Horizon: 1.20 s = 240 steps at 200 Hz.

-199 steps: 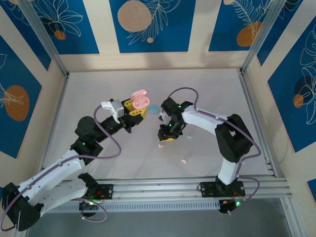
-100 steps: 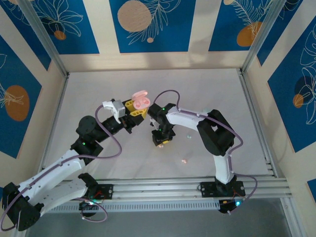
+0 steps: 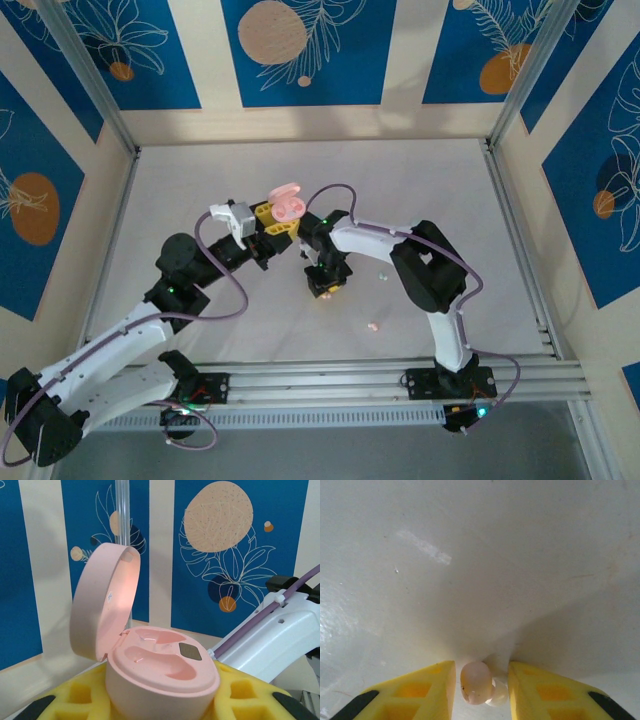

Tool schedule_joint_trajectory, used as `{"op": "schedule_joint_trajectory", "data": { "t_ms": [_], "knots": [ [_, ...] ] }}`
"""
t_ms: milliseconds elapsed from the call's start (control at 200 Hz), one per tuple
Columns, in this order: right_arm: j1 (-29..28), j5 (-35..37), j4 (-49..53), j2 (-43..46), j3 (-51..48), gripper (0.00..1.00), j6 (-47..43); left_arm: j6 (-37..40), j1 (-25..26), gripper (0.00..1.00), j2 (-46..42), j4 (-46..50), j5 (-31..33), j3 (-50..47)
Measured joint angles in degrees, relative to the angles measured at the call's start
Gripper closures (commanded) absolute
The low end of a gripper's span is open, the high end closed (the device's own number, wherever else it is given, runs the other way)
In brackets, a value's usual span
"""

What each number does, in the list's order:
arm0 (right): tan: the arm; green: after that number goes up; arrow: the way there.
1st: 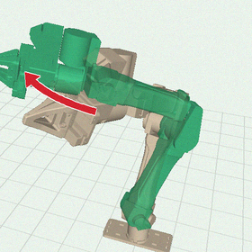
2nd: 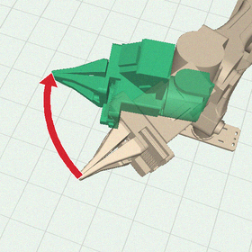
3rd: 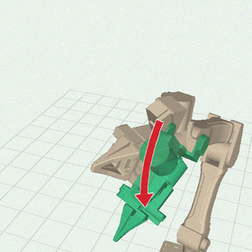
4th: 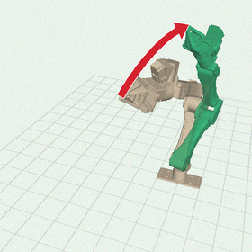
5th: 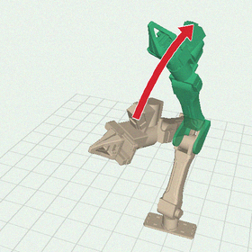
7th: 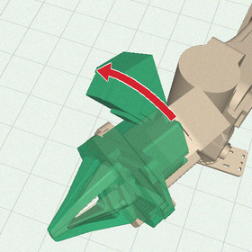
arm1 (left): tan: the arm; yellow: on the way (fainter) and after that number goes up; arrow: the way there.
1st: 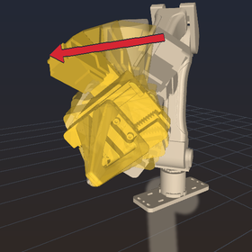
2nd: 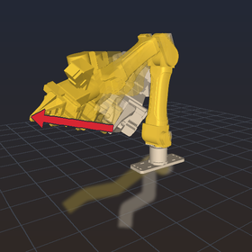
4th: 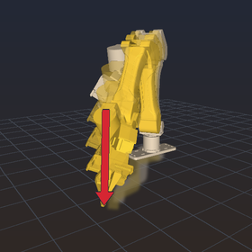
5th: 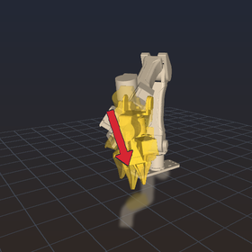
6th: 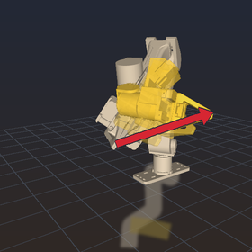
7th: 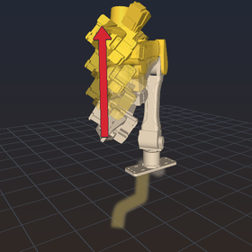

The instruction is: Insert wireless bluetooth earbuds into charging case

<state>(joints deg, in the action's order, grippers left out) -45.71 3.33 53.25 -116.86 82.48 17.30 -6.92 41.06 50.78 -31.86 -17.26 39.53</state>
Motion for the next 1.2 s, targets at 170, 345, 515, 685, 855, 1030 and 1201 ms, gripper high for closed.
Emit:
{"op": "schedule_joint_trajectory", "data": {
  "t_ms": [170,345,515,685,855,1030,1201],
  "knots": [
    [0.0,0.5,0.13,-0.02,0.02,0.7,-0.39,0.0,0.0,0.7,0.28,0.0,-0.02,0.07],
    [-0.04,0.9,0.13,-0.04,0.02,0.73,-0.37,0.0,0.0,0.7,0.33,0.02,-0.02,0.07],
    [-0.04,1.27,0.17,-0.07,0.02,0.75,-0.33,0.0,0.0,0.7,0.35,0.02,-0.02,0.07],
    [-0.04,1.44,0.2,-0.07,0.04,0.77,0.11,-0.02,0.0,0.7,0.42,0.02,-0.02,0.07],
    [0.66,0.7,0.22,0.04,0.0,0.81,1.2,-0.02,0.0,0.7,0.44,0.02,-0.02,0.07],
    [3.87,-6.03,-4.09,4.48,-4.13,0.81,3.02,-0.02,0.0,0.7,0.48,0.02,0.0,0.07],
    [11.69,-20.52,-11.63,14.62,-10.29,0.81,6.95,-0.02,0.0,0.7,0.94,0.07,0.15,0.07]
  ]
}}
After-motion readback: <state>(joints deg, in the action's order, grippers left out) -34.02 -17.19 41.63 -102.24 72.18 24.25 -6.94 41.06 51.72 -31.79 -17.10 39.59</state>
